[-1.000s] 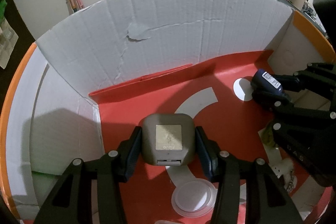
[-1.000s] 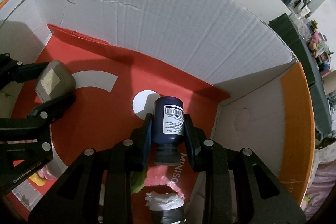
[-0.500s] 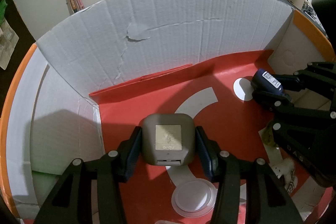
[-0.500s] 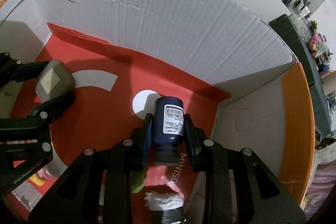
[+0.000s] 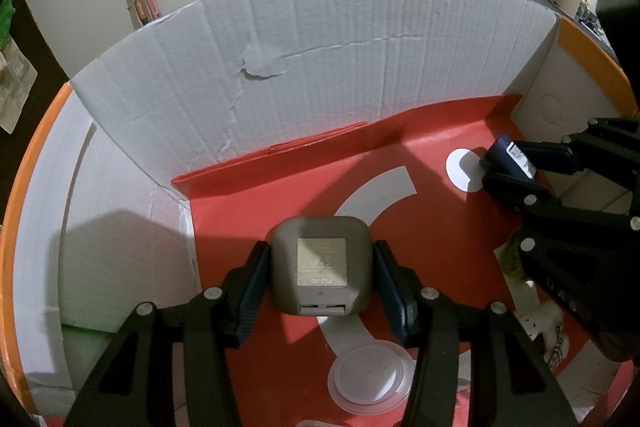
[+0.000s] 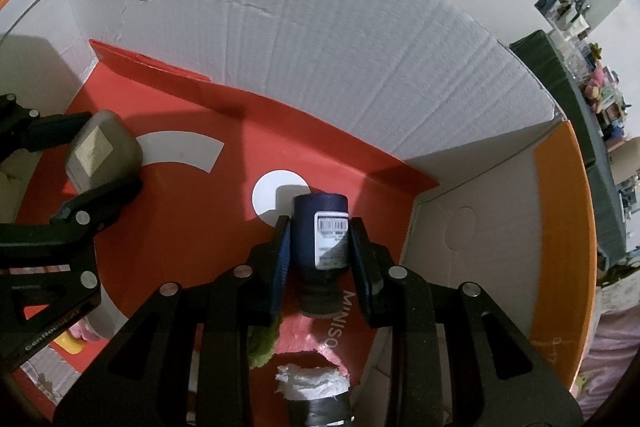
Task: Organize objects
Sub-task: 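Lower the grey case and blue bottle onto the box floor, then open the left gripper off the grey case while the right releases the blue bottle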
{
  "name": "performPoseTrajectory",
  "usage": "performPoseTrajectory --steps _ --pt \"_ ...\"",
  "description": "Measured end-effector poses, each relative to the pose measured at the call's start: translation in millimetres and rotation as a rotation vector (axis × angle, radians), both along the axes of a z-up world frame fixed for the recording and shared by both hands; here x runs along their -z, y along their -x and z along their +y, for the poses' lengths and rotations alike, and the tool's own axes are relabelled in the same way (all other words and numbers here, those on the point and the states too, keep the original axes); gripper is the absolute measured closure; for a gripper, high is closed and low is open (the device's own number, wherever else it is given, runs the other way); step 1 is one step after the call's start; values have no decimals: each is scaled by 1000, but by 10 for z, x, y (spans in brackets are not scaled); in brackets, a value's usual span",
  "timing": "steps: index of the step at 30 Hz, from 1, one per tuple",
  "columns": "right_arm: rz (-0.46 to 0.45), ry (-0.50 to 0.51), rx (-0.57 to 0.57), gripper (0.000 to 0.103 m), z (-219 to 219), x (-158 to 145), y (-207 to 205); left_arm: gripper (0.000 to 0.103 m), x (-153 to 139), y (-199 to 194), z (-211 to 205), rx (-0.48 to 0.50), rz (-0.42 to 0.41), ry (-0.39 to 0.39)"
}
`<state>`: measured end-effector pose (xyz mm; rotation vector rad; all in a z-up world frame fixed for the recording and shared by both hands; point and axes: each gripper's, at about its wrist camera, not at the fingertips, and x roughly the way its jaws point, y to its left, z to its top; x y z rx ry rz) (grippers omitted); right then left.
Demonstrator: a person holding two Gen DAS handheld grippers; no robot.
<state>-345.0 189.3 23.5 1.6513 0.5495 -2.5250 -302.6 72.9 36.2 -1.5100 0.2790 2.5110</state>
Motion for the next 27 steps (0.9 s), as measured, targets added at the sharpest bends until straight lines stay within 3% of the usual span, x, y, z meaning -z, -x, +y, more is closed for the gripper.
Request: performPoseTrajectory --steps 27 --pt "21 2 24 73 -7 -71 128 45 -46 -11 -108 -6 29 -14"
